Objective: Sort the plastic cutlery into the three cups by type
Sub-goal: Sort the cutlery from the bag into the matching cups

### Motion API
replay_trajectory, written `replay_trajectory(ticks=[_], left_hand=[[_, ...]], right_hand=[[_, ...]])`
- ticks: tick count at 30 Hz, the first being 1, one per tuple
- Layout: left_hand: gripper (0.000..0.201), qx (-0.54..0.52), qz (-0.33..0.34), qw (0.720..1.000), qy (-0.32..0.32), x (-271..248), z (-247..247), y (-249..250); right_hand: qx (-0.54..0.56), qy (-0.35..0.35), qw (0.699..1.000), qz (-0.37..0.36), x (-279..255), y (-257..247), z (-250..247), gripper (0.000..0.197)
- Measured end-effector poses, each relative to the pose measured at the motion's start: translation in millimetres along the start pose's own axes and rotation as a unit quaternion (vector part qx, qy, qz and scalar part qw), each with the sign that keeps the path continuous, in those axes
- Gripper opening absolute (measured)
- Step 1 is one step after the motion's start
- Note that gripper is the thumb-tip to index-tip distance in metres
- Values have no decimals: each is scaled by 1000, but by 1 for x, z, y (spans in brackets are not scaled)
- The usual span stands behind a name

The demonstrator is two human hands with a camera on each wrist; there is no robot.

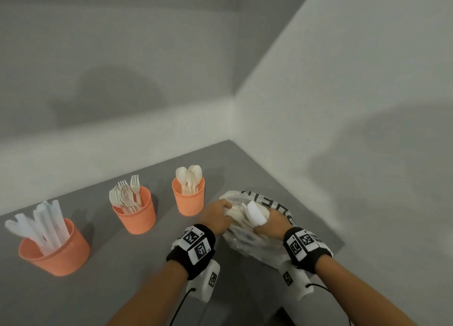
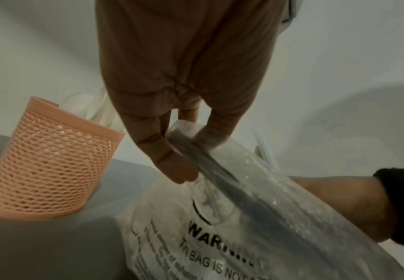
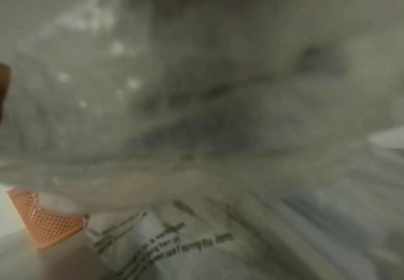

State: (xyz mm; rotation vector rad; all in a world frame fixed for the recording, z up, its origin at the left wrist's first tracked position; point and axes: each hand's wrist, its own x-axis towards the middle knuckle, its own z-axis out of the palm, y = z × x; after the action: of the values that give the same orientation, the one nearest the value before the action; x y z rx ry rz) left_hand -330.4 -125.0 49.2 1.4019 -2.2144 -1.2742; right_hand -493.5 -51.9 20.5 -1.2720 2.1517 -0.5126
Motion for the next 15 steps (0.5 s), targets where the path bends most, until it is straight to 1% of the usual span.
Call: replay_trajectory(ticks=[3,4,6,8,10,12,13,15], left_hand=[[36,-11,7,1000,-1,-1,0,1],[35,-17,9,1000,-4,-1,-1,0],[32,-33,18,999,-12,-1,-3,-2],[28,-50,27,998,-8,-4,-6,-5],[25,-56,50,997,30,-3,-9,-10],[24,-101,59,989,93,-5,-15,-13],[22,-145,50,981,118,-6,-19,-14],[19,-265,12,955,131,-12,-29,-14]], right_hand=[[101,15,995,8,1,-5,-4,39],[143,22,990,3,1,-8,-5,38],[228,37,973,-6,1,-17,-10,38],[302,44,952,-30,0,-29,-17,28],[352,69,932,-42,0,-45,-25,22],[396,101,911,-51,3,-61,-31,20],[419,107,900,-60,4,-71,-33,20],[473,101,872,-71,5,-91,-33,19]])
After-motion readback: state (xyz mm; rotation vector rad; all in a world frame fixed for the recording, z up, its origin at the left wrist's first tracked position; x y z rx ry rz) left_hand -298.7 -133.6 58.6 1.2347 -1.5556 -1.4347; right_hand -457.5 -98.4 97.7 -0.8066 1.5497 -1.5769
